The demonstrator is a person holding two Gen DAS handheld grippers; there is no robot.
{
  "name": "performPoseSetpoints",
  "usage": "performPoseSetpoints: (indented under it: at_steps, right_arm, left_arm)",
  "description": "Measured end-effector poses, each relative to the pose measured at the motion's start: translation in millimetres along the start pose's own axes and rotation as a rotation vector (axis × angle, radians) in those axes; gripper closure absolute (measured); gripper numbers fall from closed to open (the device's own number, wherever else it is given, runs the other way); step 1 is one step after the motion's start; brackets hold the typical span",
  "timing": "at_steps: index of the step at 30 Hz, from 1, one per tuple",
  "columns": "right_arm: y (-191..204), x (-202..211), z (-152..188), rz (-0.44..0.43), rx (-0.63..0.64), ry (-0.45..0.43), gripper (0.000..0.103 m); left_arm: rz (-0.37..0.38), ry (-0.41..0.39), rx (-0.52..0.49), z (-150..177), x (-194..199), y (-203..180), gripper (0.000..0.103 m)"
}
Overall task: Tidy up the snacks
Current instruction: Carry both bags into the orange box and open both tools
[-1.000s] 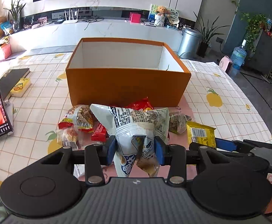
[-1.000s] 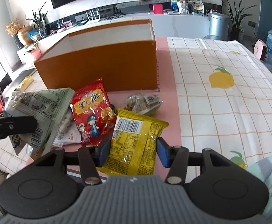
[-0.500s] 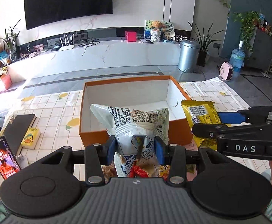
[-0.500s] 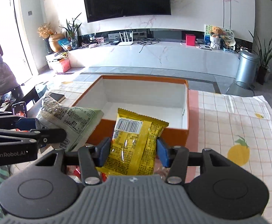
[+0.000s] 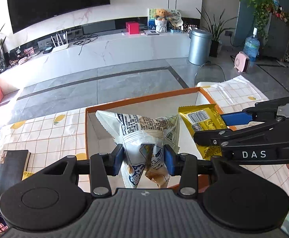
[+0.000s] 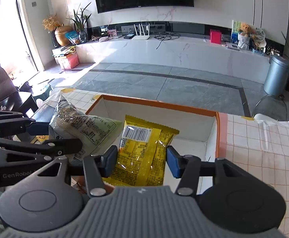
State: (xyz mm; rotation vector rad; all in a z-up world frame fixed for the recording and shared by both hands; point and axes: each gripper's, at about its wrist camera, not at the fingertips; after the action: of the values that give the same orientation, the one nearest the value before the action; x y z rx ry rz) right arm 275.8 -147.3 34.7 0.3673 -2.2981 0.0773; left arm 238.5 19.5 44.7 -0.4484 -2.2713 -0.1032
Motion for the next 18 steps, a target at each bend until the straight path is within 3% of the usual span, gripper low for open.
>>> performPoseSetpoints:
  at_steps: [3, 10, 18]
  right_arm:
    - [-6.5, -38.7, -7.2, -0.016, -0.022, 0.1, 0.052]
    - [-4.7, -101.4, -0.2, -0.05, -0.016, 0.302, 0.052]
    - [-2.1, -141.5, 13.9, -0.08, -0.021, 0.461, 0.052]
  left_arm:
    - [0.01, 0.092, -0.008, -4.8, -28.5, 8.8, 0.055]
    - [-0.051, 0.24, -0.059, -1.0, -67.8, 15.6, 0.054]
    - [-0.073, 0.329, -0.147, 10.6, -82.3, 10.0, 0.054]
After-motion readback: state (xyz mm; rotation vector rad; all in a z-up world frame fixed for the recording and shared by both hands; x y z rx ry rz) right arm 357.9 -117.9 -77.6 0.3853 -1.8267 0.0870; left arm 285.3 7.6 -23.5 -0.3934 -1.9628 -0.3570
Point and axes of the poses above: each gripper's, at about its wrist camera, not at the fingertips, and x roughly against the way its jaws point, y to its left, z to its underside, and after that the axes turned 7 degrees about z, right-handed
